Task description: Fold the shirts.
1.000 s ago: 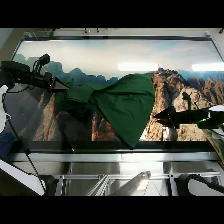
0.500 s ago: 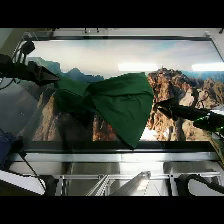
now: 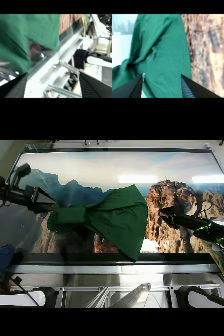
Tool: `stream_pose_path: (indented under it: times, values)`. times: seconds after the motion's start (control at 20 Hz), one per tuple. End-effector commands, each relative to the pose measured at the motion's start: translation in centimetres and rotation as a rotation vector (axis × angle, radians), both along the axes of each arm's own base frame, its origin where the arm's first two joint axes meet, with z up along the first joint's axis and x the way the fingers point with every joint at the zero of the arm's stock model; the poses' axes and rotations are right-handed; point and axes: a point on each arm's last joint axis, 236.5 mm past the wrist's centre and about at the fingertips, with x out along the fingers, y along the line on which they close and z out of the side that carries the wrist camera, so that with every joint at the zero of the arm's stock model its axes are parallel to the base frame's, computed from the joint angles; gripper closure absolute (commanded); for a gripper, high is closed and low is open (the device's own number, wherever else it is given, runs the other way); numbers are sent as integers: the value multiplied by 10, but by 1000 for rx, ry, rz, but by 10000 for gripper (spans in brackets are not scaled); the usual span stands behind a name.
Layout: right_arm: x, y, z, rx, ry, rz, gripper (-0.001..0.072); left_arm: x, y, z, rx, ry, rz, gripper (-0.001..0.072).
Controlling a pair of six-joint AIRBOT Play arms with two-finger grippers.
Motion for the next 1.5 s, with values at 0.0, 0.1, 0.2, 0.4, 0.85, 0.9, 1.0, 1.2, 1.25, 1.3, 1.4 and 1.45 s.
stream_pose_path:
  times: [0.0, 0.1, 0.2, 0.4, 0.85, 0.9, 1.0, 1.2, 1.25, 1.3, 1.4, 1.45]
  values:
    - [-2, 4, 3, 10, -5, 19, 179, -28, -2, -24, -23, 148, 20, -13]
    - [-5, 4, -1, -6, 1, 32, 185, -30, 8, -28, -32, 197, 70, -12]
    - [-5, 4, -2, -10, 2, 34, 187, -29, 29, -36, -4, 224, 137, -12]
    - [16, -1, 7, -28, -31, 59, 275, 15, 72, -66, 118, 160, 395, -10]
    - [79, -19, 21, -2, -55, 30, 276, 79, 124, -119, 252, 125, 715, -8]
    - [83, -20, 17, 12, -36, 21, 276, 87, 117, -124, 221, 141, 704, -8]
    - [89, -19, 6, 35, -10, 27, 276, 103, 103, -133, 207, 149, 648, -8]
    - [90, -20, -8, 38, 15, 31, 276, 131, 65, -137, 194, 131, 493, 10]
    - [90, -20, -9, 34, 17, 34, 276, 130, 55, -138, 181, 162, 451, 10]
    - [89, -20, -10, 32, 19, 36, 276, 126, 48, -137, 167, 192, 407, 10]
    - [89, -20, -11, 29, 20, 38, 276, 114, 39, -128, 135, 253, 319, 10]
    - [89, -20, -11, 26, 21, 40, 276, 110, 36, -119, 127, 260, 276, 10]
